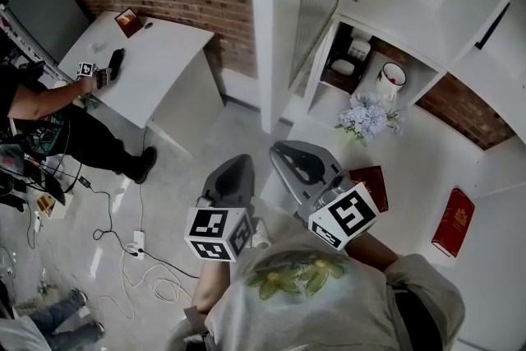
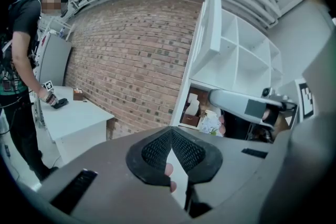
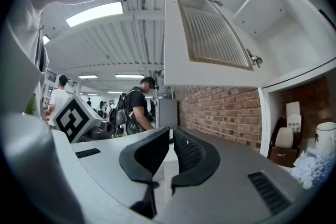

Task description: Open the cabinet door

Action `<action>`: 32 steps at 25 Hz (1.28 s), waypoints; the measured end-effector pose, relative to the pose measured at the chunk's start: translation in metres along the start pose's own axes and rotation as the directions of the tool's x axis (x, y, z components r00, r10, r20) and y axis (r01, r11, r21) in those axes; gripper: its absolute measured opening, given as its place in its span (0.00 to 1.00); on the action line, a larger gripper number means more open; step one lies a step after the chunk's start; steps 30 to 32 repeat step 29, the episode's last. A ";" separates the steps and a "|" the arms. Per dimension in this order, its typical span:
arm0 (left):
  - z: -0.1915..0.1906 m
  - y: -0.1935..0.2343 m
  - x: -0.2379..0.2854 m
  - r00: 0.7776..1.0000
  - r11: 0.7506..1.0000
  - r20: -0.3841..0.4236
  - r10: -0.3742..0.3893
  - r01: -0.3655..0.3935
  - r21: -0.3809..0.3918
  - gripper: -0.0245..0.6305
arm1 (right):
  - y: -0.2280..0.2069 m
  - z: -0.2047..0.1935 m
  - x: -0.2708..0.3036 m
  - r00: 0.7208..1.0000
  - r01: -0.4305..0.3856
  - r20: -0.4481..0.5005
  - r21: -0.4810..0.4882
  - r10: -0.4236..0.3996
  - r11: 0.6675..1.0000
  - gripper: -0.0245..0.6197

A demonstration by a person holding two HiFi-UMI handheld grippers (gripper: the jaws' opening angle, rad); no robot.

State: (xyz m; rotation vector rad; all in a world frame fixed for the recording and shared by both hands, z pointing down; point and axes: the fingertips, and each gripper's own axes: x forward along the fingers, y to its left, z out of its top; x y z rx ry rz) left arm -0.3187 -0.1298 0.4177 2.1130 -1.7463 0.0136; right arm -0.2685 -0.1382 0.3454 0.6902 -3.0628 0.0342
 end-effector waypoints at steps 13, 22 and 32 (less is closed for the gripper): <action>-0.001 -0.013 -0.003 1.000 1.000 -0.004 0.000 0.000 0.019 0.05 | 0.000 -0.010 -0.008 0.999 -0.008 -0.044 -0.012 0.007 1.000 0.09; 0.000 -0.027 -0.001 1.000 0.999 -0.009 -0.022 0.023 0.032 0.05 | -0.003 -0.009 -0.020 0.998 0.006 -0.065 -0.014 -0.007 1.000 0.09; -0.002 -0.040 -0.002 0.998 0.997 -0.011 -0.058 0.059 0.039 0.05 | -0.003 -0.009 -0.028 0.997 0.016 -0.079 -0.017 -0.017 1.000 0.09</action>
